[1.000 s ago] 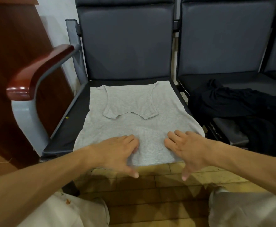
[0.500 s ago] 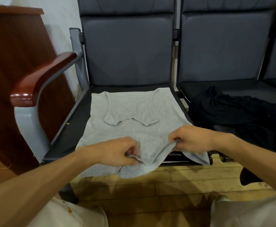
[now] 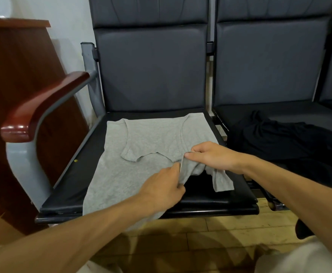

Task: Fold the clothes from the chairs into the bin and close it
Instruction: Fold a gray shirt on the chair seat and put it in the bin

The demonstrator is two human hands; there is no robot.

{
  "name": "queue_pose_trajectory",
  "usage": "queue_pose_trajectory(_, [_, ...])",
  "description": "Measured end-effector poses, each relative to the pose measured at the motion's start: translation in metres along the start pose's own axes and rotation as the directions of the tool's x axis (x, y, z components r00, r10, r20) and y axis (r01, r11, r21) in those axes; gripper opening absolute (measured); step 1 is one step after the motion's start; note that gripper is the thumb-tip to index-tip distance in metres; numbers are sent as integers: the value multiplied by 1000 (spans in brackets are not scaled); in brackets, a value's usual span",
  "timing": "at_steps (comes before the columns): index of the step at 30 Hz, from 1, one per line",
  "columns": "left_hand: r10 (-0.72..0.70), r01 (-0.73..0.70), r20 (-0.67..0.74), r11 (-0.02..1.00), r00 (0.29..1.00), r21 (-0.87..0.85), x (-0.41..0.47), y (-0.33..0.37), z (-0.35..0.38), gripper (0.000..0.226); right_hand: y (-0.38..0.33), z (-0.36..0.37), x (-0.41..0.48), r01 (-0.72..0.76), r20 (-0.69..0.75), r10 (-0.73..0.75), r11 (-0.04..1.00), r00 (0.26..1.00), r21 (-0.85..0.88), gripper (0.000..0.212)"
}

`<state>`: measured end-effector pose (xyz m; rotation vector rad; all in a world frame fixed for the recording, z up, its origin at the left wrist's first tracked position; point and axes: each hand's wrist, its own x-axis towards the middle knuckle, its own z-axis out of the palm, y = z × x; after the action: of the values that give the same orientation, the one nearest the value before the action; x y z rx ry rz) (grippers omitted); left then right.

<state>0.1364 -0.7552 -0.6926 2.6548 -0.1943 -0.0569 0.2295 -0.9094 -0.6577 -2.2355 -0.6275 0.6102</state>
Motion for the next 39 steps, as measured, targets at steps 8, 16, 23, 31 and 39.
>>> queue_pose_trajectory(8, [-209,209,19,955,978,-211,11,-24,-40,22,32,-15,13,23,-328,-77,986,941,-166,27])
queue_pose_trajectory(16, [-300,311,153,949,942,-48,-3,-54,-56,16,42,-24,18,-112,-576,-54,962,816,-249,18])
queue_pose_trajectory(23, [-407,404,37,912,913,72,-13,-87,-72,22,35,-20,16,-210,-751,-35,951,660,-228,14])
queue_pose_trajectory(31, [-503,514,-211,858,838,-4,-18,-114,-88,30,29,-8,31,-214,-776,83,974,625,-69,20])
queue_pose_trajectory(39, [-312,313,-120,950,942,-11,-30,-123,-91,29,27,-6,47,-173,-770,367,930,523,325,28])
